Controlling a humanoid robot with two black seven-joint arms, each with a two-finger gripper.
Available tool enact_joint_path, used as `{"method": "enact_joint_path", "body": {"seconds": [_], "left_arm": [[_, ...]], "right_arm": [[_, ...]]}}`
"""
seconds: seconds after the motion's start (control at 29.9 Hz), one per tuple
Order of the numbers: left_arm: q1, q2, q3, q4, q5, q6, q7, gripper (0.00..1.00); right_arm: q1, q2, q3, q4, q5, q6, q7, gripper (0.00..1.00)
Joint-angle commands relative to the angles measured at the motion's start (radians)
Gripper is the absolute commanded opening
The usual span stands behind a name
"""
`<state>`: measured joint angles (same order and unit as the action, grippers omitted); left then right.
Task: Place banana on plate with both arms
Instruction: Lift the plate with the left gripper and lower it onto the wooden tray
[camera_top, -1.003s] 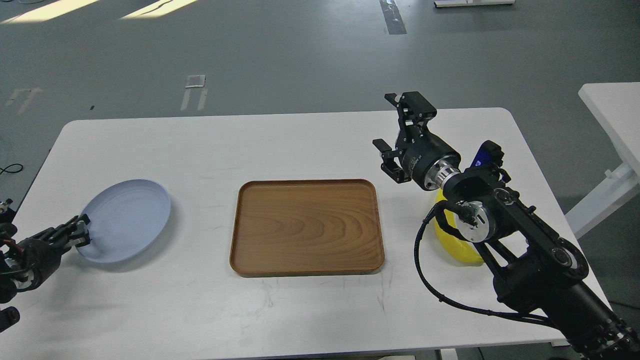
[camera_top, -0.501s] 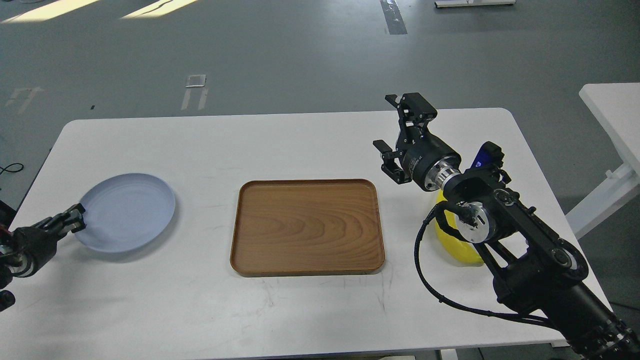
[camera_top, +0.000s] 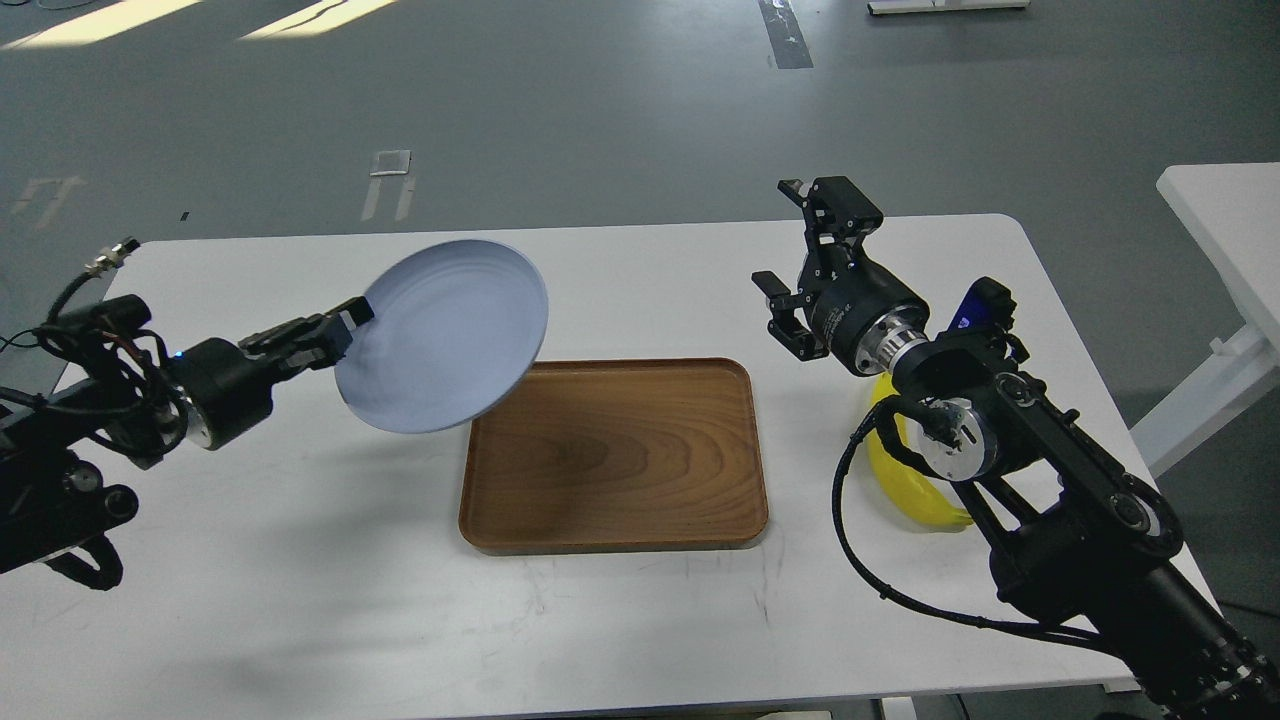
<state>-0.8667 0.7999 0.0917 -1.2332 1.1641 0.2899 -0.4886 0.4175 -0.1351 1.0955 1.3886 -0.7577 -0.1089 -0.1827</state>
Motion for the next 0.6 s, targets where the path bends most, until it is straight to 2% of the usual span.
{"method": "enact_joint_path", "body": {"seconds": [0.0,0.27,0.43,0.57], "left_arm": [[-0.002,-0.094,0.017,0.012,0.054,0.0,0.0,0.0],[-0.003,-0.258,0.077,0.205,0.054,-0.001,0.0,0.0],[-0.05,-0.365,0.154,0.342,0.054,-0.003,0.0,0.0],[-0.077,-0.395,0.161,0.348,0.054,-0.003,0.0,0.0]], "right_arm": [[0.0,-0.001,0.006,0.001,0.0,0.0,0.0,1.0],[0.0,0.0,0.006,0.0,0.0,0.0,0.0,1.0],[-0.002,-0.001,0.006,0.0,0.0,-0.002,0.0,1.0],[-0.003,-0.003,0.004,0.0,0.0,0.0,0.0,1.0]]}}
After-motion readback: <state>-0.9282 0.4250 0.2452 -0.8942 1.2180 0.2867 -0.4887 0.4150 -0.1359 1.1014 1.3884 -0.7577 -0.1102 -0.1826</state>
